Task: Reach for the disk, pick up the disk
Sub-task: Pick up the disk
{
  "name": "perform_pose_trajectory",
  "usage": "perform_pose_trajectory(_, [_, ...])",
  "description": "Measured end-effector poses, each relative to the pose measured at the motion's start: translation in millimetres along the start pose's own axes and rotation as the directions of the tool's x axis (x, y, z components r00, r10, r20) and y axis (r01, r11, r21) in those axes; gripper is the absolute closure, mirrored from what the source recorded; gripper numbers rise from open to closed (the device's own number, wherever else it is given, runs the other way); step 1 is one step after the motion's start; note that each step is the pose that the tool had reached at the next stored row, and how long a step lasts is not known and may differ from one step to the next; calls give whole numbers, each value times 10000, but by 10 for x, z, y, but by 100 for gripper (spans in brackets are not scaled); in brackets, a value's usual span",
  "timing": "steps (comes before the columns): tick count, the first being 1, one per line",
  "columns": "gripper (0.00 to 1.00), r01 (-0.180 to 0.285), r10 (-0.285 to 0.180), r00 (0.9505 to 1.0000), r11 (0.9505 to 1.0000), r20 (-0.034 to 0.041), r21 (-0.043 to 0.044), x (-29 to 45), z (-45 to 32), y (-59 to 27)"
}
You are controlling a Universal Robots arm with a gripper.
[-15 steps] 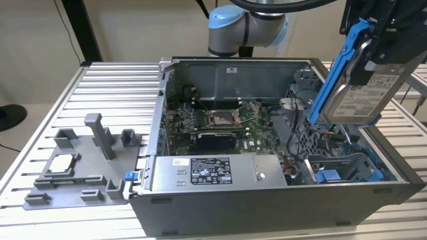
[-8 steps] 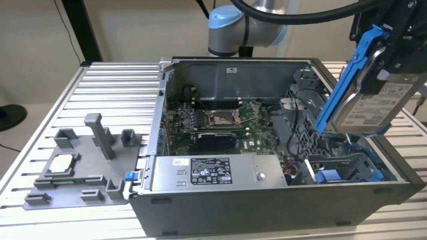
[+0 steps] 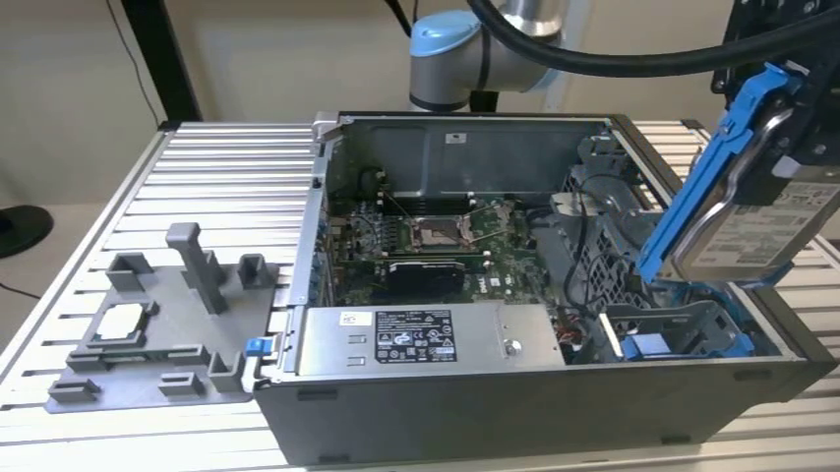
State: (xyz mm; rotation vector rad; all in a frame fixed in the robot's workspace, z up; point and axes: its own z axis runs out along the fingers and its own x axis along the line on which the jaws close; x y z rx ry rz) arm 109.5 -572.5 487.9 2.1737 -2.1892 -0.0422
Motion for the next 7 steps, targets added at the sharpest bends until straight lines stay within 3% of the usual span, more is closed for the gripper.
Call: perform_pose_trajectory(7, [100, 1, -1, 10000, 10000, 0, -3, 6, -1, -11])
